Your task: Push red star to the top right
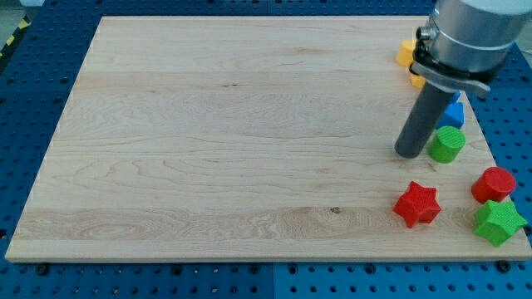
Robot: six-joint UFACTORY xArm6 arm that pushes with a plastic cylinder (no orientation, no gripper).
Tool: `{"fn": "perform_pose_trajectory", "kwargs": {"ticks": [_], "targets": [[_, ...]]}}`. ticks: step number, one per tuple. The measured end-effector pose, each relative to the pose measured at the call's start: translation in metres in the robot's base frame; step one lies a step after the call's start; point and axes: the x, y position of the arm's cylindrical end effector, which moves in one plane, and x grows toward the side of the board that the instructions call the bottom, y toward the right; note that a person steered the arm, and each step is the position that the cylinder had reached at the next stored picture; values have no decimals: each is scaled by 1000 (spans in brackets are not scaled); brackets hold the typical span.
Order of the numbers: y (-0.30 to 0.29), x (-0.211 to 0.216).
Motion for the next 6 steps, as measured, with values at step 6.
{"fn": "perform_pose_trajectory", "kwargs": {"ticks": [6], "targets": [[-69, 7]]}}
